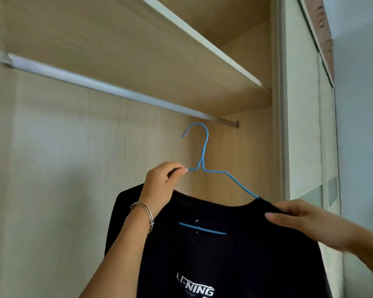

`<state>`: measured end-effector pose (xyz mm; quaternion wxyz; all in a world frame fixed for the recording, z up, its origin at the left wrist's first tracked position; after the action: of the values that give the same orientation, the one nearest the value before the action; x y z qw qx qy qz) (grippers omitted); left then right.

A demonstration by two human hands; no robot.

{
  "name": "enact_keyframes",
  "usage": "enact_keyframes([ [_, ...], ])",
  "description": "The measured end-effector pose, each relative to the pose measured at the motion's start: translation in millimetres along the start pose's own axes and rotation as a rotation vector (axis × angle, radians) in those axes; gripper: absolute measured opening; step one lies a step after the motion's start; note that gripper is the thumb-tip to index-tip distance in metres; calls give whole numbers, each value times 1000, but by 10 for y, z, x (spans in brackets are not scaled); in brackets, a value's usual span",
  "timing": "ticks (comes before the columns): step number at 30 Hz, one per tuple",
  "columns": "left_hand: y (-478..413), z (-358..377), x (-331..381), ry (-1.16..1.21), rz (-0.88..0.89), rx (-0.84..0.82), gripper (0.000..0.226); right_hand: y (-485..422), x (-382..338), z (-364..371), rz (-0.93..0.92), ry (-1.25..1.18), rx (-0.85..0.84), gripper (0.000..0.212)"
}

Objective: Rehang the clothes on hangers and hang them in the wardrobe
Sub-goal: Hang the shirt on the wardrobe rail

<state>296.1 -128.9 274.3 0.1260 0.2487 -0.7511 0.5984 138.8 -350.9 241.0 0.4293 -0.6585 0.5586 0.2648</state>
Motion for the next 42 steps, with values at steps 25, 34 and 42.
enact_keyframes([
  [25, -205, -1104, -28, -29, -432, 376, 26, -2338, -1919, 1698, -298, -784, -80, 13],
  [34, 135, -1283, -207, -31, -594, 370, 45, -2163, -1811, 2131, -362, -590, -252, 5],
  [42, 650, -1088, -272, 23, -472, 351, 49, -2004, -1444, 2431, -661, -368, -174, 63],
])
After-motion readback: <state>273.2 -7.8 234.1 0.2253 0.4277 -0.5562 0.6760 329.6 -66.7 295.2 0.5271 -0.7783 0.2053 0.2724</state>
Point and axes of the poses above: each hand's wrist, its own y-axis away from the middle knuckle, its own z-axis out of the palm, x = y × z, the point moved 3 cm from there along -y, towards the middle knuckle, and after that the axes turned 4 degrees about -z, right-handed, at the moved point
